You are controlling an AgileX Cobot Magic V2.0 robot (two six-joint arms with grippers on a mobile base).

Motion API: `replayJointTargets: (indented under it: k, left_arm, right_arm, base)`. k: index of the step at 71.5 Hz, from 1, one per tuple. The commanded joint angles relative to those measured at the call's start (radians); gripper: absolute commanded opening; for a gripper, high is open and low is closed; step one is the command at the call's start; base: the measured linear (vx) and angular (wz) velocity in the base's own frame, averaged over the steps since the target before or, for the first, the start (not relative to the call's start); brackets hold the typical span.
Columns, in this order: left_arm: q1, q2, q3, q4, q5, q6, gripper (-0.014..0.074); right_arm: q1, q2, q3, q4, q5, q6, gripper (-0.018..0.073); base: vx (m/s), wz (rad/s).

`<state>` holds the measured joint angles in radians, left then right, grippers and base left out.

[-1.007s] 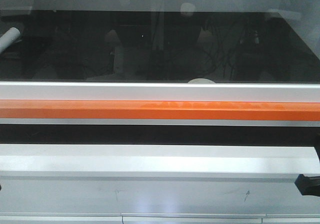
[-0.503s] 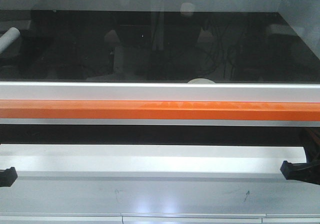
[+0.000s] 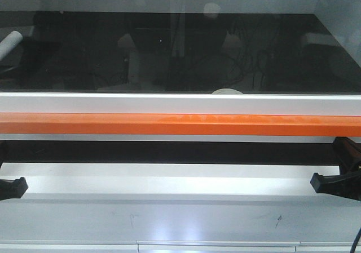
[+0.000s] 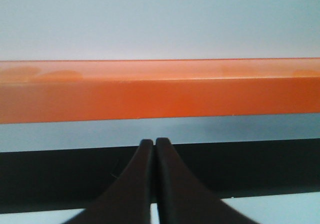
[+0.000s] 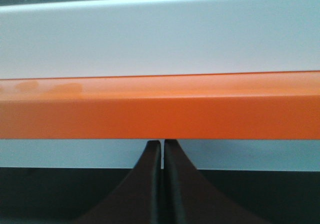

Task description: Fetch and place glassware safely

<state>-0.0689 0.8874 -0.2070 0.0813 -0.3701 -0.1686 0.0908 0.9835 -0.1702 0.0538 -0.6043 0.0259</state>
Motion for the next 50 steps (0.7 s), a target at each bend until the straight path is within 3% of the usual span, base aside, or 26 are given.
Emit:
replayJointTargets:
  k: [1,24,50]
  left_arm:
    - [-0.006,0.031,-0.027,-0.002,-0.134,0.002,-0.0007]
    - [-0.006,0.119,-0.027,-0.004,-0.301,0.002,-0.0007]
    - [-0.006,0.173,-0.027,-0.004,-0.381,0.002,-0.0007]
  right_arm:
    - [-0.006,0.020,-0.027,-0.009,-0.118,-0.006,-0.0001]
    - [-0.006,0.055,-0.027,-0.009,-0.197,-0.006,-0.0001]
    - [-0.006,0.127,-0.027,-0.009,-0.291,-0.015,-0.0001]
  base:
    - [0.00,0.00]
    - [0.00,0.00]
    - [0.00,0.00]
